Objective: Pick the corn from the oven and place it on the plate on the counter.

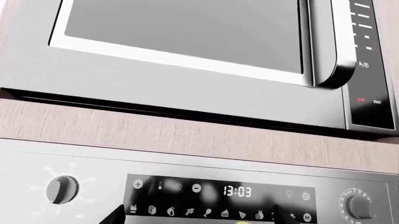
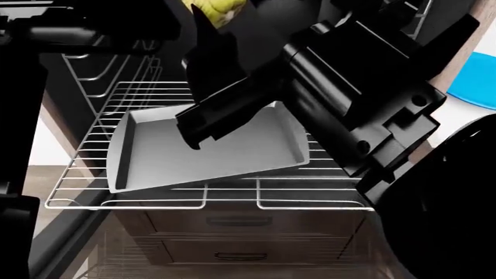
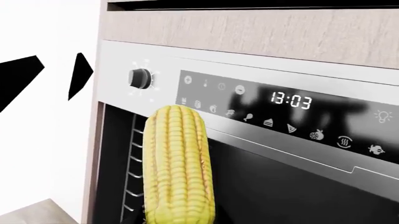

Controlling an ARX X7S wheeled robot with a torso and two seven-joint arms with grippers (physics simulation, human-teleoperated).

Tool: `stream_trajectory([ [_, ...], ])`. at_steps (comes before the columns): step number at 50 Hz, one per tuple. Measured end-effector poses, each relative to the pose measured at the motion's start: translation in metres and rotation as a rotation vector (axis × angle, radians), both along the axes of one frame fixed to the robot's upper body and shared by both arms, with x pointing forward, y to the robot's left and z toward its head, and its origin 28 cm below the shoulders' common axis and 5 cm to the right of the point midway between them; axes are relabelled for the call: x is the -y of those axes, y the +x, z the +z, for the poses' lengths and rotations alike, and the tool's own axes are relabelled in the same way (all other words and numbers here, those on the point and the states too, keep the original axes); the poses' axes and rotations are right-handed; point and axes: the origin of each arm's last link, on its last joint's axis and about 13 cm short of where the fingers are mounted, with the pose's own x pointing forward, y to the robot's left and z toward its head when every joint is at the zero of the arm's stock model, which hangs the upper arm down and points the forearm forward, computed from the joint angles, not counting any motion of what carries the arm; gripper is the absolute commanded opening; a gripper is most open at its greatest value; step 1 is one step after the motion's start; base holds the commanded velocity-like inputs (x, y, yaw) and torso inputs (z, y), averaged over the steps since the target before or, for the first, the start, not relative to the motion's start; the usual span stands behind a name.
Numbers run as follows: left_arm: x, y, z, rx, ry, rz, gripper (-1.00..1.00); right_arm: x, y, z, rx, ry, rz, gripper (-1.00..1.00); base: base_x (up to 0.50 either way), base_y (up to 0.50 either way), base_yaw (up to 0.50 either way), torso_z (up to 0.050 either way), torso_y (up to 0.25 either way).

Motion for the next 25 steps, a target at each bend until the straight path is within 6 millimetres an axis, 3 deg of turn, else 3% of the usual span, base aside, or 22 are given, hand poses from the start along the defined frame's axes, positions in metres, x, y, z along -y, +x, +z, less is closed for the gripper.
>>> stream_trajectory([
  [4, -0.0003, 0.0000, 0.0000, -0.006, -0.009, -0.008, 1.00, -0.0002, -0.0001, 0.0000, 0.001, -0.002, 0.001, -1.00, 0.00, 0.00, 0.00, 0.000, 0.052],
  [25, -0.0012, -0.0008, 0.0001, -0.021, -0.041, -0.044, 1.00, -0.0007, -0.0005, 0.0000, 0.006, -0.003, 0.004, -1.00, 0.00, 0.00, 0.00, 0.013, 0.250],
])
